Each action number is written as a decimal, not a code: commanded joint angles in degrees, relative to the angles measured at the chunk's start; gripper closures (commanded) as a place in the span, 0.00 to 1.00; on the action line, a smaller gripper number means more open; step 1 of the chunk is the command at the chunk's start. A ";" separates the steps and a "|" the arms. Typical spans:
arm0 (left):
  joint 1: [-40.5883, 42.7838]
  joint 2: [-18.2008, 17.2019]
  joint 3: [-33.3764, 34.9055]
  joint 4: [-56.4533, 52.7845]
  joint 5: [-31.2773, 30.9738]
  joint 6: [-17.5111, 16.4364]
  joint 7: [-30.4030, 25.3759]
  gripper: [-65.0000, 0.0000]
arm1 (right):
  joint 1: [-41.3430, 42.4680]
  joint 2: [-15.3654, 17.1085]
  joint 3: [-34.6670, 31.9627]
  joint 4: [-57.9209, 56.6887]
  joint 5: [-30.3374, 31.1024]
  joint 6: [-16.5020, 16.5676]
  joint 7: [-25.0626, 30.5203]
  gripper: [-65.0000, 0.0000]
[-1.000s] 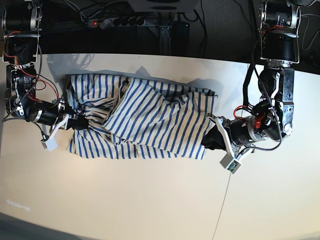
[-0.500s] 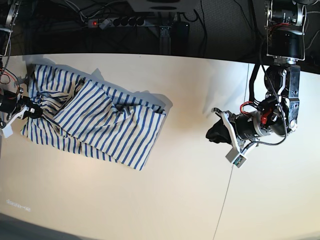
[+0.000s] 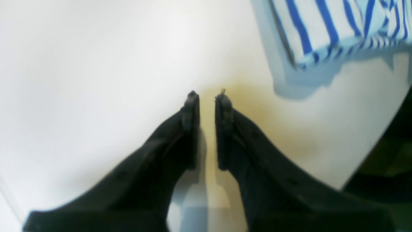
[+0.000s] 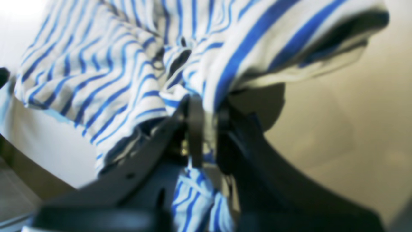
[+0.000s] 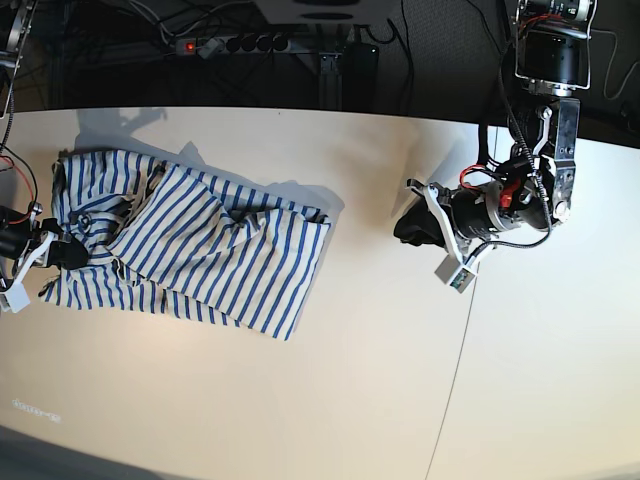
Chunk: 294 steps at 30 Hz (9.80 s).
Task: Fold the T-shirt properly
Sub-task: 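Release the left gripper and drag the bundle with the right gripper, then bring both grippers onto the bundle and fold it over again, then open both grippers and pull them away from the folded bundle, then press and tuck the bundle's loose edges with both grippers, then push the bundle's sides inward with both grippers to square it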
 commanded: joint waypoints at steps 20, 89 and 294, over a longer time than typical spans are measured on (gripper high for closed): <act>-2.05 14.36 -0.09 -8.87 6.03 0.44 -2.86 0.85 | 1.09 -10.91 -13.68 22.10 -16.28 -5.33 5.97 1.00; -1.88 15.67 6.86 -6.36 -1.55 0.46 4.07 0.85 | 10.05 -29.70 -43.08 29.81 -45.33 -18.91 6.78 0.47; -26.23 5.46 11.37 -28.06 4.57 0.57 -8.85 1.00 | 27.41 -19.58 -33.03 -24.72 -45.03 -7.30 33.38 1.00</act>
